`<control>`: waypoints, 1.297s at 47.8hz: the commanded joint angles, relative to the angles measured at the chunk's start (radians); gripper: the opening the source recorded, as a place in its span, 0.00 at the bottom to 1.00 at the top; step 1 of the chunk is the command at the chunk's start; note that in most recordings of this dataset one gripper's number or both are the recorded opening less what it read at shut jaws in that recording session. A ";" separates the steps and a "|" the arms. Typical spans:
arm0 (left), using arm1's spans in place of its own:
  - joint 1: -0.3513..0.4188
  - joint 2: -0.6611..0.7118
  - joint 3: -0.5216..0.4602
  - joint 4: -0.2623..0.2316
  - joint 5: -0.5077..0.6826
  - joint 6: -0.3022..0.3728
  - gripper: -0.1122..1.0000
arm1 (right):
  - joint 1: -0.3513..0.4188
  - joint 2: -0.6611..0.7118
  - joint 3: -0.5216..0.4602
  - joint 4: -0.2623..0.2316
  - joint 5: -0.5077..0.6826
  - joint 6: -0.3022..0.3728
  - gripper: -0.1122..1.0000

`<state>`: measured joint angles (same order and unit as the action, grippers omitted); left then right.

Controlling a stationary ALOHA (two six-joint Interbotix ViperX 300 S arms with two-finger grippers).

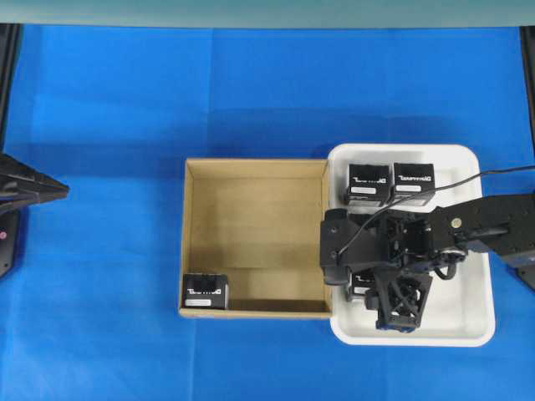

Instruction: Pick the box from inside the cardboard box.

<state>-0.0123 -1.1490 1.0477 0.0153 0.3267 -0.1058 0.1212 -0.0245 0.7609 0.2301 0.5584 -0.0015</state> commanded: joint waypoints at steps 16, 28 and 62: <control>-0.002 0.012 -0.031 0.003 -0.009 0.000 0.04 | 0.002 0.011 -0.017 0.003 -0.005 0.003 0.88; -0.003 0.012 -0.031 0.002 -0.009 -0.002 0.04 | 0.002 0.012 -0.037 0.003 -0.002 0.003 0.96; -0.008 0.009 -0.032 0.002 -0.009 -0.002 0.04 | -0.071 -0.202 -0.232 0.000 0.270 0.014 0.96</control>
<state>-0.0184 -1.1490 1.0477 0.0138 0.3267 -0.1058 0.0706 -0.1887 0.5538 0.2316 0.8191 0.0123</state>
